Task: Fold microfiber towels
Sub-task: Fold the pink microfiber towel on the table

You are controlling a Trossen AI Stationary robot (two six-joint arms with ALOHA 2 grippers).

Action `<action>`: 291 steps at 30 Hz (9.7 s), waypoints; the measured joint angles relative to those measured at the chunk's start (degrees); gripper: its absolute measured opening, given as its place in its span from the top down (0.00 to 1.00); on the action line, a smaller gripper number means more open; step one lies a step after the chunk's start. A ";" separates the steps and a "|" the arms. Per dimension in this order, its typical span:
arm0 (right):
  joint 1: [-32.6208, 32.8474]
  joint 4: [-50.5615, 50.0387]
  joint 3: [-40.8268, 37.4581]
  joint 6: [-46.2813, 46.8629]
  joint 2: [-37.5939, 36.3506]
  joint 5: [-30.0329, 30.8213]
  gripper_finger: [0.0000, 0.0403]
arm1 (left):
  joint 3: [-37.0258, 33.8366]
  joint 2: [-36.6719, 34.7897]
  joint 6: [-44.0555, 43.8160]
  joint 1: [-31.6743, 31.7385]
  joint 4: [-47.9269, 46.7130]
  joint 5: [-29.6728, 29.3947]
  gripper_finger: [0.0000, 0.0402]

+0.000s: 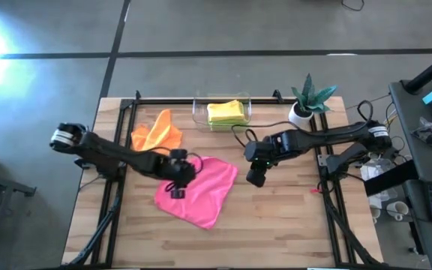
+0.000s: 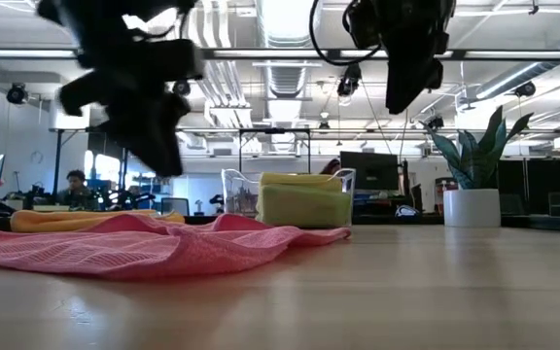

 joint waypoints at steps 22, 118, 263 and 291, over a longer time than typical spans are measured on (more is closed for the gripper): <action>-0.04 6.01 -2.86 -0.78 -0.20 -0.02 0.73 | -6.48 8.10 3.00 -3.36 8.27 -8.81 0.63; -4.33 48.18 -21.46 27.50 17.74 -4.91 0.76 | -0.66 -3.97 -5.10 4.90 -2.75 -9.14 0.98; 28.13 17.92 -17.57 14.58 -0.02 2.73 0.66 | 15.60 16.14 5.32 -1.39 3.51 14.00 0.66; 27.49 14.95 -17.74 22.06 -3.76 14.63 0.74 | 13.75 25.56 17.84 10.80 5.31 -17.28 0.96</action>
